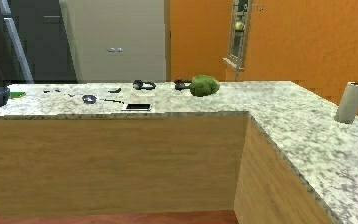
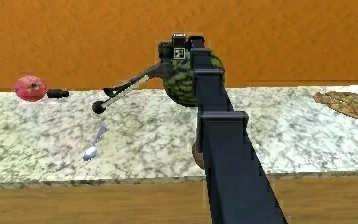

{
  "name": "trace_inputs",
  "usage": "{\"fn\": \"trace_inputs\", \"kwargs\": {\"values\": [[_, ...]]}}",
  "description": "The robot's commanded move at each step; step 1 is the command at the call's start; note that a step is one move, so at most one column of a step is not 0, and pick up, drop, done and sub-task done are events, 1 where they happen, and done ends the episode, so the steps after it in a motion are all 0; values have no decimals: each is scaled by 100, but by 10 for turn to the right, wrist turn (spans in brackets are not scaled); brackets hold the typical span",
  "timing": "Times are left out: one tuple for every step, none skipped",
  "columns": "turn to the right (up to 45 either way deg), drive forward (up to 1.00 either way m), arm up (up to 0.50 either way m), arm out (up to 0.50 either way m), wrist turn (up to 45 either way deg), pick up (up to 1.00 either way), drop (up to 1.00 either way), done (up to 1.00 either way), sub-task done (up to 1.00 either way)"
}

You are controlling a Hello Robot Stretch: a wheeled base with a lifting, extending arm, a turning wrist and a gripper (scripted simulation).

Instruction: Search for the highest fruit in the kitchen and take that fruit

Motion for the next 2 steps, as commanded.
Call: {"fn": "trace_inputs", "kwargs": {"values": [[0, 0, 0, 0, 450, 0, 0, 0, 0], [0, 0, 0, 0, 450, 0, 0, 0, 0]]}}
